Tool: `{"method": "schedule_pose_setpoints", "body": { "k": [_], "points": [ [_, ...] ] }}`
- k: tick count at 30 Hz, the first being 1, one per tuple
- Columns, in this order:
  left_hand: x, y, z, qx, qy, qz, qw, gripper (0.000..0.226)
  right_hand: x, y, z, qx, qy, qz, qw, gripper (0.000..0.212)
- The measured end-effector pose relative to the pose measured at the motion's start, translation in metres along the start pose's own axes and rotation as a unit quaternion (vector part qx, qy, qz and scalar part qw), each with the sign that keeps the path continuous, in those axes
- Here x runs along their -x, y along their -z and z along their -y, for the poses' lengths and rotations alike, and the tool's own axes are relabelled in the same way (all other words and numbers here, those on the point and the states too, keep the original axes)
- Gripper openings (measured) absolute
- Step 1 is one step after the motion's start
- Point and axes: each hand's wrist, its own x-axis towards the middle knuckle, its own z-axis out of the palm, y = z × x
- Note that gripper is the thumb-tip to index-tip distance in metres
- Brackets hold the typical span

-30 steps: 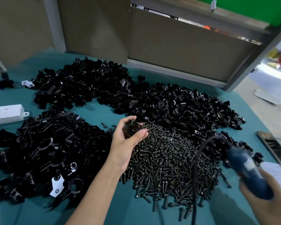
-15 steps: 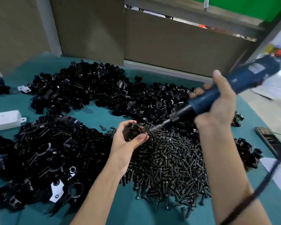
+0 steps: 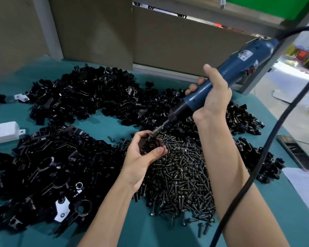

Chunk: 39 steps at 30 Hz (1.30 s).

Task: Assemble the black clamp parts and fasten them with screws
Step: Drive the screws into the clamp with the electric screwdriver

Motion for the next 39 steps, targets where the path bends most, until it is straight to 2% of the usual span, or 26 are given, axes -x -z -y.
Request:
{"method": "schedule_pose_setpoints", "body": {
  "k": [8, 20, 30, 34, 39],
  "points": [
    [0.0002, 0.0049, 0.0008, -0.029, 0.02, 0.033, 0.999, 0.041, -0.0015, -0.0018, -0.0001, 0.013, -0.019, 0.015, 1.0, 0.021],
    [0.0028, 0.004, -0.0015, -0.064, 0.028, 0.062, 0.996, 0.054, -0.0099, 0.0023, -0.0006, 0.008, -0.057, 0.021, 0.998, 0.015],
    [0.0036, 0.0023, 0.0011, -0.062, 0.026, 0.069, 0.995, 0.049, -0.0085, -0.0028, -0.0012, 0.02, -0.043, 0.046, 0.998, 0.017],
    [0.0049, 0.0014, 0.0023, -0.044, 0.028, 0.073, 0.996, 0.047, -0.0079, -0.0037, 0.0005, 0.019, -0.041, 0.073, 0.996, 0.015],
    [0.0038, 0.0025, 0.0026, -0.045, 0.028, 0.071, 0.996, 0.048, -0.0041, 0.0001, 0.0037, -0.002, -0.049, 0.147, 0.988, 0.01]
  ]
}}
